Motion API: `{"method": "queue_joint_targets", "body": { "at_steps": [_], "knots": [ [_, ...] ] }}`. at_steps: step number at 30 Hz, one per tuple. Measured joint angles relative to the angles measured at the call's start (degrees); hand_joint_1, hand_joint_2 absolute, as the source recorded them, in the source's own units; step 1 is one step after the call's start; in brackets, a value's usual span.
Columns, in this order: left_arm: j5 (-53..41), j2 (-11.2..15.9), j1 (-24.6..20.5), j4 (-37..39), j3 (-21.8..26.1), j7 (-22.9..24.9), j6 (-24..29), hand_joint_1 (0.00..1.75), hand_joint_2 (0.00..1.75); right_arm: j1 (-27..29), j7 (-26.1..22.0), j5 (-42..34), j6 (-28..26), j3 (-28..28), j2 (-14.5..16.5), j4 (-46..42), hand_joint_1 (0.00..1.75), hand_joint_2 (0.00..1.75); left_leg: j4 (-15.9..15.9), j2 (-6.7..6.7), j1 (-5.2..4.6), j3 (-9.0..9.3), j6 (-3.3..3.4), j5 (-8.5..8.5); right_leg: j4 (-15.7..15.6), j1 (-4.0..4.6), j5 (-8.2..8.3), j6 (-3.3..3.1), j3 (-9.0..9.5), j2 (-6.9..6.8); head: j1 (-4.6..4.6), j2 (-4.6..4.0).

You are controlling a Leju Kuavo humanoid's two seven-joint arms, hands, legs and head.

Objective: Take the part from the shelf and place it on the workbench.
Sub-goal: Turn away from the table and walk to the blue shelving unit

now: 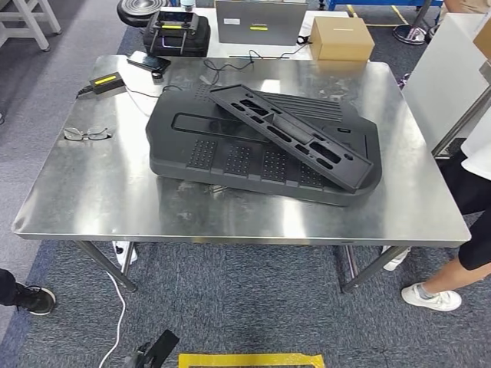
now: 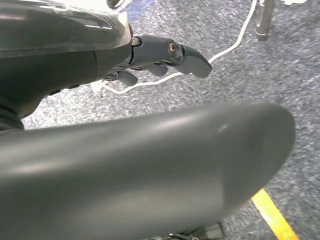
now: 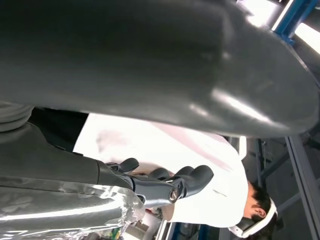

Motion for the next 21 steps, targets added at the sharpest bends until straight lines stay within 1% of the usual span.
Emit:
{"method": "queue_joint_targets", "body": {
  "at_steps": [3, 4, 5, 7, 8, 9, 10, 11, 12, 13, 14, 15, 16, 17, 18, 19, 20, 21],
  "knots": [
    [0.0, 0.0, 0.0, 0.0, 0.0, 0.0, 0.0, 0.0, 0.0, 0.0, 0.0, 0.0, 0.0, 0.0, 0.0, 0.0, 0.0, 0.0, 0.0, 0.04, -0.07, -0.25, 0.0, 0.19, 0.4, 0.0, 0.37, 0.0, 0.27, 0.0, -0.02, -0.01],
    [0.0, 0.0, 0.0, 0.0, 0.1, 0.0, 0.0, 0.0, 0.0, 0.0, 0.0, 0.0, 0.1, 0.0, 0.0, 0.1, 0.0, 0.0, 0.1, 0.05, -0.2, -0.63, -0.01, 0.5, -2.4, 0.06, 2.04, -0.26, 2.57, 0.01, -0.02, -0.01],
    [0.0, 0.0, 0.0, 0.0, 0.2, 0.1, 0.0, 0.0, 0.0, -0.1, 0.0, 0.0, 0.1, 0.0, 0.0, 0.1, 0.0, 0.0, 0.2, 0.05, -0.34, -1.15, -0.21, 1.04, -7.4, 0.25, 3.75, -0.81, 5.97, 0.03, -0.04, -0.01],
    [0.1, -0.1, 0.0, 0.0, 0.4, 0.0, 0.0, 0.0, 0.0, -0.2, 0.0, 0.0, 0.2, 0.0, 0.0, 0.1, 0.0, 0.0, 0.3, 0.03, -0.46, -2.21, -0.82, 2.2, -17.5, 0.8, 6.99, -2.04, 12.29, 0.08, -0.08, -0.02],
    [0.1, -0.2, 0.0, 0.0, 0.5, 0.0, 0.0, 0.0, 0.0, -0.2, 0.0, 0.0, 0.2, 0.0, 0.1, 0.1, 0.0, 0.0, 0.3, 0.02, -0.45, -2.54, -1.25, 2.72, -19.7, 1.0, 7.33, -2.55, 13.2, 0.07, -0.09, -0.02],
    [0.1, -0.2, 0.0, 0.0, 0.6, -0.1, 0.0, 0.0, 0.0, -0.3, 0.0, 0.0, 0.2, 0.0, 0.1, 0.1, 0.0, 0.0, 0.4, -0.02, -0.4, -2.88, -1.53, 2.67, -20.1, 0.91, 7.69, -2.81, 12.95, -0.05, -0.08, -0.02],
    [0.1, -0.2, 0.1, 0.0, 0.6, -0.1, 0.0, 0.0, 0.0, -0.4, 0.0, 0.0, 0.2, 0.0, 0.1, 0.2, 0.0, 0.0, 0.9, -0.07, -0.4, -3.33, -1.82, 1.84, -20.5, 0.77, 8.15, -3.15, 12.58, -0.18, -0.12, -0.02],
    [0.1, -0.2, 0.1, 0.0, 0.7, -0.1, 0.0, 0.0, 0.0, -0.5, 0.1, 0.0, 0.2, 0.0, 0.2, 0.2, 0.0, 0.0, 2.4, -0.13, -0.37, -3.98, -2.11, 0.09, -20.8, 0.58, 8.67, -3.49, 12.07, -0.33, -0.2, -0.02],
    [0.1, -0.2, 0.1, 0.0, 0.7, -0.2, 0.0, 0.0, 0.0, -0.7, 0.1, 0.0, 0.3, 0.0, 0.2, 0.3, 0.0, 0.0, 4.9, -0.18, -0.25, -4.87, -2.37, -2.48, -20.9, 0.43, 9.09, -3.71, 11.45, -0.49, -0.27, -0.02],
    [0.1, -0.2, 0.0, 0.0, 0.7, -0.3, 0.0, 0.0, 0.0, -0.9, 0.2, 0.0, 0.4, 0.0, 0.2, 0.4, 0.0, 0.0, 8.4, -0.2, -0.13, -5.83, -2.64, -5.16, -20.6, 0.43, 9.52, -3.87, 10.65, -0.54, -0.34, -0.02],
    [0.2, -0.2, 0.0, 0.0, 0.8, -0.4, 0.0, 0.0, 0.0, -1.3, 0.3, 0.0, 0.5, 0.0, 0.3, 0.6, 0.0, 0.0, 12.1, -0.2, 0.01, -6.69, -2.88, -7.18, -20.3, 0.42, 9.88, -3.89, 9.83, -0.61, -0.37, -0.02],
    [0.2, -0.1, -0.1, 0.0, 0.9, -0.4, -0.1, 0.0, 0.0, -1.8, 0.4, -0.1, 0.7, 0.0, 0.3, 0.9, 0.0, 0.0, 14.9, -0.2, 0.13, -7.05, -3.07, -8.0, -19.8, 0.42, 10.22, -3.82, 8.94, -0.65, -0.37, -0.02],
    [0.2, -0.1, -0.2, 0.0, 0.9, -0.5, -0.1, 0.0, 0.0, -2.4, 0.6, -0.2, 0.8, 0.0, 0.3, 1.3, 0.0, 0.0, 16.0, -0.2, 0.25, -6.69, -3.22, -7.55, -19.3, 0.39, 10.53, -3.7, 7.97, -0.68, -0.37, -0.02],
    [0.2, -0.1, -0.4, 0.0, 1.0, -0.5, -0.2, 0.0, 0.0, -3.0, 0.9, -0.2, 0.9, 0.0, 0.3, 1.6, 0.0, 0.0, 15.2, -0.19, 0.39, -5.46, -3.35, -6.12, -18.7, 0.33, 10.8, -3.53, 6.99, -0.69, -0.37, -0.02],
    [0.2, 0.0, -0.6, 0.0, 1.1, -0.5, -0.3, 0.0, 0.0, -3.4, 1.0, -0.3, 1.0, 0.0, 0.3, 1.9, 0.0, 0.0, 12.4, -0.19, 0.55, -3.39, -3.46, -4.34, -18.0, 0.26, 11.02, -3.31, 6.04, -0.7, -0.37, -0.02],
    [0.2, 0.0, -0.8, 0.0, 1.1, -0.5, -0.3, 0.0, 0.0, -3.8, 1.2, -0.3, 1.0, 0.0, 0.3, 2.1, 0.0, 0.0, 8.6, -0.21, 0.68, -0.92, -3.6, -3.28, -17.2, 0.24, 11.19, -3.06, 5.12, -0.69, -0.38, -0.02],
    [0.2, 0.0, -1.1, 0.0, 1.2, -0.5, -0.3, 0.0, 0.0, -4.0, 1.2, -0.4, 1.0, -0.1, 0.3, 2.2, 0.0, 0.0, 4.9, -0.27, 0.71, 1.28, -3.54, -2.95, -16.5, 0.27, 11.38, -2.75, 4.34, -0.68, -0.38, -0.02],
    [0.2, 0.0, -1.2, 0.0, 1.2, -0.5, -0.3, 0.0, 0.0, -4.2, 1.3, -0.4, 1.0, -0.1, 0.3, 2.3, 0.0, 0.0, 2.2, -0.33, 0.67, 2.7, -3.39, -3.12, -16.0, 0.31, 11.67, -2.42, 3.75, -0.69, -0.37, -0.02]
  ]
}}
